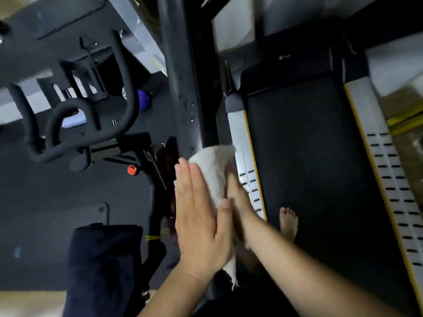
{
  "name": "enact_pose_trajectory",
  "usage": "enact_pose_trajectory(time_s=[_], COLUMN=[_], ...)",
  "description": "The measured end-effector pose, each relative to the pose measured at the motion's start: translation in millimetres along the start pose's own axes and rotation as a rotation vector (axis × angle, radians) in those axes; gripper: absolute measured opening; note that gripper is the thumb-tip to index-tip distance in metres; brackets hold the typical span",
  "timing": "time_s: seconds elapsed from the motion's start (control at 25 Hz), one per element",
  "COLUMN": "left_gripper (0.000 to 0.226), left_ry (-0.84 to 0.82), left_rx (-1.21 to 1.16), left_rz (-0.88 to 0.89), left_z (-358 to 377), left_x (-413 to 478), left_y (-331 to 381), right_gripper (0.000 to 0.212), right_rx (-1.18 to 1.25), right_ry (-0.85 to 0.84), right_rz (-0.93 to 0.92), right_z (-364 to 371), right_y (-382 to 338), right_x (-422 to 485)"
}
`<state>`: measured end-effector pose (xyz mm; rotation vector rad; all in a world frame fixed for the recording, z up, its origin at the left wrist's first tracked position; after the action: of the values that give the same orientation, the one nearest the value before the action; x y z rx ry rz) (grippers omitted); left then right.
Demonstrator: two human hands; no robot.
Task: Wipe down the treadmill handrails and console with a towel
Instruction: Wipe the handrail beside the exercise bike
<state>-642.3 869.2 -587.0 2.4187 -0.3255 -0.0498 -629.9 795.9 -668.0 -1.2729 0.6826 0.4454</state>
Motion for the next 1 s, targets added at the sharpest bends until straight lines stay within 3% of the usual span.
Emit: enact_pose_trajectory(time_s=[0.12, 0.28, 0.36, 0.44, 0.48, 0.56, 0.72, 0.8, 0.88, 1.0], left_gripper=[0.066, 0.071, 0.069, 0.066, 0.067, 0.069, 0.064, 0.072, 0.075, 0.060], left_ry=[0.008, 0.048, 0.056, 0.053, 0.047, 0.041, 0.010, -0.039, -0.173, -0.269], left_rx=[-0.088, -0.175, -0.105, -0.122, -0.149, -0.243, -0.272, -0.378, -0.641, -0.946], left_rz=[0.003, -0.019, 0.018, 0.020, 0.010, -0.026, 0.032, -0.118, -0.400, -0.553], left_z=[-3, -10, -7, -8, -8, -9, -7, -2, 8, 11], left_x=[0, -1, 0, -3, -2, 1, -17, -45, -66, -28], left_y=[-2, -2, 1, -1, -3, -7, -23, -47, -68, -83], right_gripper=[0.030, 0.039, 0.037, 0.059, 0.058, 0.031, 0.028, 0.034, 0.046, 0.030], right_rx=[-0.019, -0.021, 0.067, 0.066, 0.035, -0.117, -0.679, -0.993, -1.196, -1.248], right_ry=[-0.079, -0.056, -0.042, -0.052, -0.033, 0.082, 0.215, 0.224, 0.219, 0.241], right_rz=[0.097, 0.060, 0.078, 0.086, 0.067, 0.059, -0.222, -0.232, -0.212, -0.293], right_z=[-6, -2, 6, 17, 17, 2, -1, -2, -5, 14], right_y=[3, -57, -55, -32, -28, -30, -76, -61, -49, -60], right_x=[-43, -28, -24, -42, -57, -62, -61, -77, -93, -82])
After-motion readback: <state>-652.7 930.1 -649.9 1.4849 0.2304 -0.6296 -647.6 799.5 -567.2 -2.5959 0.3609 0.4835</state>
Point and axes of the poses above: each hand's wrist, its own x-axis towards the middle knuckle, its own z-axis out of the palm, y = z × x, the point moved 5 cm from there along x, towards the middle knuckle, and after that the axes turned 9 degrees about -x, right-handed, at the moved point
